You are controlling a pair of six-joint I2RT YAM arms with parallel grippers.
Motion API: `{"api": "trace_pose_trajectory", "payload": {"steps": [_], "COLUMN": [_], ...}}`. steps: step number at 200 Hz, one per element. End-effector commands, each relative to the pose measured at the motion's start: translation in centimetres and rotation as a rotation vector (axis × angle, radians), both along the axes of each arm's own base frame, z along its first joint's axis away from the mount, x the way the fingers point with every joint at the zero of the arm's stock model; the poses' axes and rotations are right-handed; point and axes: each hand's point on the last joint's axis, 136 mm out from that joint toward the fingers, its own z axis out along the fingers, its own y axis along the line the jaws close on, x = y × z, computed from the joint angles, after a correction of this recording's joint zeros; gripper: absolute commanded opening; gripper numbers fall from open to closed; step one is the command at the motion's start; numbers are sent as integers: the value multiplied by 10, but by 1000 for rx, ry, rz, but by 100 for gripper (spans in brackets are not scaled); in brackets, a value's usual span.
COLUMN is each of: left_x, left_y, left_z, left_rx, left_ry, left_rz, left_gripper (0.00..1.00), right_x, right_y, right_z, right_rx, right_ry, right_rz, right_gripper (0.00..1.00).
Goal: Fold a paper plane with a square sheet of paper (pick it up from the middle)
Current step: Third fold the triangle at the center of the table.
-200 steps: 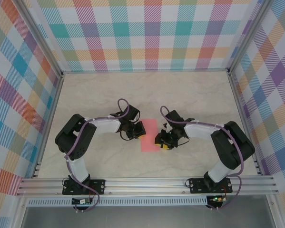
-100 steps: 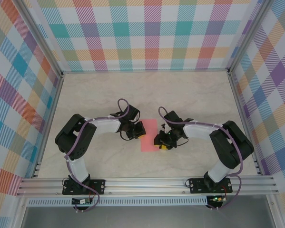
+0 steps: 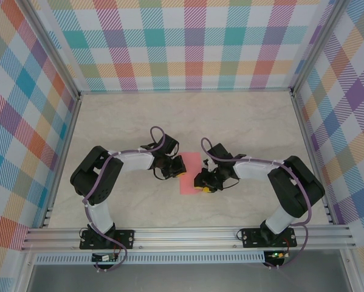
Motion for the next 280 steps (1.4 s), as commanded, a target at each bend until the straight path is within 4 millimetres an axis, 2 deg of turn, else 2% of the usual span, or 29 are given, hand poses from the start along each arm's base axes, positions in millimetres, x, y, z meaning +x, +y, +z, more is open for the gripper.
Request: {"api": "trace_pose_trajectory", "payload": {"steps": [1,46,102,138,162,188,233,280], "left_x": [-20,-18,-16,-1,10,24,41,35], "left_y": [31,30,26,7,-8,-11,1,8], "left_z": [-39,-35,-29,-1,23,35,10,-12], "left_rx": [169,162,144,33,-59,-90,27,79], "left_ry": [90,80,70,-21,-100,-155,-135,-77], "left_rz": [33,34,31,5,-18,-17,1,2], "left_gripper": [8,8,8,8,9,9,8,7], "right_x": [0,0,-1,2,5,6,6,22], "right_y": [0,-14,-10,-9,-7,-8,-11,5], "right_z": [8,17,30,30,31,30,27,35], "right_rx": [17,-23,16,4,0,-24,-61,0], "right_ry": [0,2,35,39,35,42,52,10], "right_rz": [-48,-155,-199,-198,-191,-185,-174,-157], "right_gripper": [29,22,7,0,0,0,0,0]}}
